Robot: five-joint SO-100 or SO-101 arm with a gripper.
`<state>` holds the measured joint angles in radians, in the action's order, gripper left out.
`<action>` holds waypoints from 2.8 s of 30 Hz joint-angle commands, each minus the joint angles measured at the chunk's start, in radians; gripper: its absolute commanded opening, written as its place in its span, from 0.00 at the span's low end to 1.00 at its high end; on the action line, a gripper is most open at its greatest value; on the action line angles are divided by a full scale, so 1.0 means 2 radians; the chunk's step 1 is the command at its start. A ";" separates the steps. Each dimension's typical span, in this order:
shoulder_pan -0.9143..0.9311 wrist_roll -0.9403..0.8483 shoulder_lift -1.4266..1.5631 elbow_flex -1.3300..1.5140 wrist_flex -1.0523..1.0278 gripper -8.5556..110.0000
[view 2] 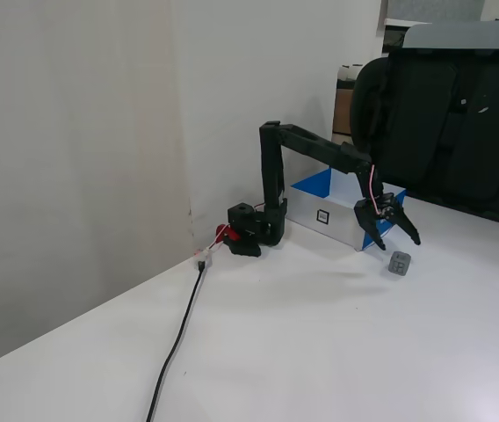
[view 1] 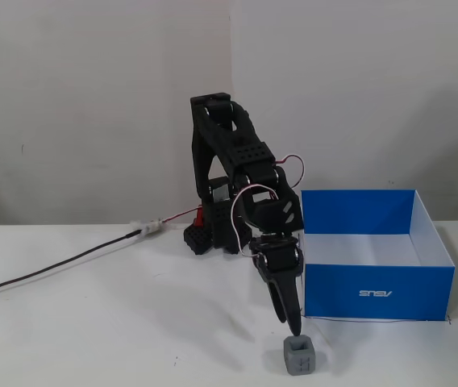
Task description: Pick the gray block and keep it in the box.
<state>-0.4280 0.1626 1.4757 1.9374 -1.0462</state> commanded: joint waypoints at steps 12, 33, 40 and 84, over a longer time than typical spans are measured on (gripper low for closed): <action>-0.010 0.000 -0.140 -0.166 -0.061 0.32; 0.038 -0.015 0.044 -0.182 -0.174 0.07; 0.005 -0.022 0.241 -0.158 -0.235 0.07; -0.007 -0.077 0.455 0.051 -0.104 0.07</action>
<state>-0.4847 0.0184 2.2703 1.9850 -1.3085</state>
